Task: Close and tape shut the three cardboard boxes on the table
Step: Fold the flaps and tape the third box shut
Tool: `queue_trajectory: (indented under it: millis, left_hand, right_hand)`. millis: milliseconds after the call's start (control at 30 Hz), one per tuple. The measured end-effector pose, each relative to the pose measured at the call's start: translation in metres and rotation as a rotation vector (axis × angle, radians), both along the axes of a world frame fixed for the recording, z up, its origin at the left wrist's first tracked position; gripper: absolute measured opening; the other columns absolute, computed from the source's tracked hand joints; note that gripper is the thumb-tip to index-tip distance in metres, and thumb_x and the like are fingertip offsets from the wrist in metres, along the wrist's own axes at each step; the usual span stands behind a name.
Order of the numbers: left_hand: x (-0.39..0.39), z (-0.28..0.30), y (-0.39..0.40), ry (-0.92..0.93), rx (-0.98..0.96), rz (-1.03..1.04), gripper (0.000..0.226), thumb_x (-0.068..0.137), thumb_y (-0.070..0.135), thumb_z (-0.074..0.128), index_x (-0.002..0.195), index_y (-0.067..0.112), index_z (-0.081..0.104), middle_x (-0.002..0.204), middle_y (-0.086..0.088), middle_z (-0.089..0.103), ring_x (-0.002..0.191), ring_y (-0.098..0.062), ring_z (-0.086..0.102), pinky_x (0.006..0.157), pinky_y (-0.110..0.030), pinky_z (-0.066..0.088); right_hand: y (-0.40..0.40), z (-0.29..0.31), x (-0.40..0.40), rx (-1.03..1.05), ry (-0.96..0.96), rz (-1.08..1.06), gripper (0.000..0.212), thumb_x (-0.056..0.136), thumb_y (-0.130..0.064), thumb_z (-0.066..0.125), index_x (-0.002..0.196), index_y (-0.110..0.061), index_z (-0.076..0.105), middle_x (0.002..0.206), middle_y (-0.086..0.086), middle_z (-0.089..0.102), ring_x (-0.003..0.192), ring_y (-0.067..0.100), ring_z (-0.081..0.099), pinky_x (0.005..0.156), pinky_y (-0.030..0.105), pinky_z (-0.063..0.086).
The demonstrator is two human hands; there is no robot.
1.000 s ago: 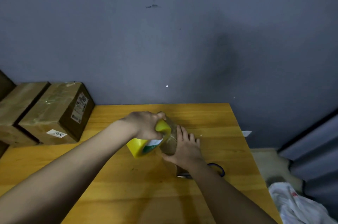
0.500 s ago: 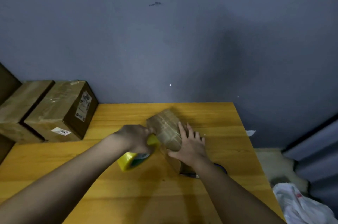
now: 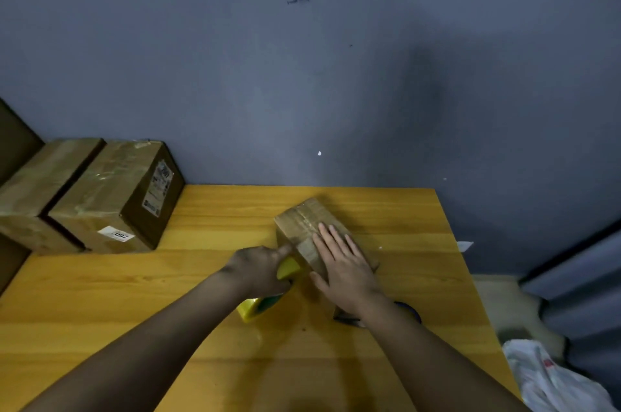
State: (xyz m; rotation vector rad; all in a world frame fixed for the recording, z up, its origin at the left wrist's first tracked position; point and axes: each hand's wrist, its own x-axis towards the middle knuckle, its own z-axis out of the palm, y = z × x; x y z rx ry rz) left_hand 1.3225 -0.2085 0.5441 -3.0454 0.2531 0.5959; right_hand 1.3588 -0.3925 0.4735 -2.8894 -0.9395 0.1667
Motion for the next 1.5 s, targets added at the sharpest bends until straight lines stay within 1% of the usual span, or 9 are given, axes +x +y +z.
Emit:
queue_trajectory:
  millis: [267,433,600,767,867,1133,1233,1333,1500]
  left_hand:
    - [0.009,-0.014,-0.002,-0.015,-0.101,0.068,0.075,0.087,0.055,0.053,0.146,0.026,0.019,0.121,-0.006,0.060,0.108,-0.026,0.058,0.074,-0.032,0.048]
    - [0.006,-0.030,-0.003,-0.089,-0.255,0.213,0.078,0.085,0.060,0.054,0.140,0.018,0.021,0.110,-0.004,0.064,0.092,-0.022,0.064,0.060,-0.028,0.041]
    - [-0.002,-0.053,-0.014,0.023,-0.708,0.515,0.056,0.087,0.061,0.053,0.121,0.018,0.043,0.109,-0.004,0.063,0.093,-0.020,0.061,0.072,-0.034,0.049]
    - [0.002,-0.061,-0.033,0.062,-0.968,0.713,0.031,0.093,0.044,0.055,0.086,0.014,0.054,0.078,0.001,0.053,0.072,-0.015,0.052,0.063,-0.032,0.039]
    - [0.003,-0.061,-0.040,0.134,-1.079,0.767,0.033,0.093,0.039,0.056,0.073,0.018,0.040,0.071,0.003,0.038,0.062,-0.010,0.039,0.055,-0.025,0.028]
    - [0.007,-0.063,-0.052,0.176,-1.202,0.746,0.006,0.096,0.034,0.052,0.096,0.034,0.047,0.086,0.016,0.049,0.067,0.007,0.054,0.052,-0.003,0.041]
    - [0.009,-0.065,-0.051,0.110,-1.116,0.733,0.013,0.093,0.044,0.053,0.095,0.034,0.046,0.097,0.008,0.059,0.077,0.005,0.054,0.073,-0.016,0.048]
    - [0.012,-0.068,-0.047,0.146,-0.992,0.709,0.036,0.091,0.052,0.052,0.108,0.020,0.053,0.108,-0.004,0.061,0.093,-0.016,0.057,0.086,-0.037,0.045]
    - [0.010,-0.076,-0.044,0.256,-1.016,0.809,0.079,0.091,0.053,0.052,0.146,0.003,0.028,0.150,-0.014,0.036,0.133,-0.029,0.039,0.102,-0.028,0.033]
  right_hand:
    - [0.031,0.001,-0.004,-0.140,-0.028,-0.162,0.072,0.102,-0.034,0.032,0.145,-0.017,-0.023,0.155,0.012,-0.027,0.146,0.031,-0.018,0.119,0.048,-0.004]
    - [0.023,-0.005,0.010,0.026,-0.076,-0.183,0.078,0.085,-0.030,0.067,0.151,-0.017,0.028,0.159,0.004,0.019,0.146,0.024,0.023,0.115,0.044,0.018]
    - [-0.003,-0.001,0.038,-0.014,-0.017,-0.057,0.064,0.102,-0.033,0.032,0.154,-0.021,-0.004,0.160,-0.007,-0.012,0.148,0.012,-0.011,0.121,0.037,-0.005]
    - [-0.009,0.002,0.052,0.084,0.008,-0.110,0.078,0.085,-0.062,0.001,0.153,-0.028,0.019,0.160,-0.013,0.008,0.148,0.009,0.003,0.122,0.037,0.002]
    - [-0.005,-0.001,0.057,0.084,-0.063,-0.147,0.074,0.089,-0.066,0.017,0.150,-0.026,0.030,0.157,-0.008,0.025,0.147,0.015,0.019,0.119,0.039,0.010]
    - [-0.010,-0.005,0.064,0.041,-0.036,-0.099,0.079,0.084,-0.063,0.001,0.153,-0.029,0.019,0.160,-0.012,0.011,0.148,0.013,0.009,0.119,0.037,0.007]
    - [-0.012,-0.009,0.065,0.028,-0.032,-0.093,0.077,0.085,-0.063,0.003,0.153,-0.030,0.018,0.160,-0.013,0.011,0.148,0.012,0.008,0.118,0.036,0.006]
    - [-0.013,-0.008,0.065,0.029,-0.032,-0.084,0.077,0.084,-0.064,0.002,0.153,-0.031,0.015,0.160,-0.014,0.007,0.148,0.011,0.006,0.119,0.035,0.003]
    - [-0.013,-0.004,0.065,0.041,-0.005,-0.085,0.077,0.084,-0.066,0.000,0.153,-0.032,0.008,0.160,-0.016,-0.001,0.148,0.008,-0.002,0.120,0.034,-0.003]
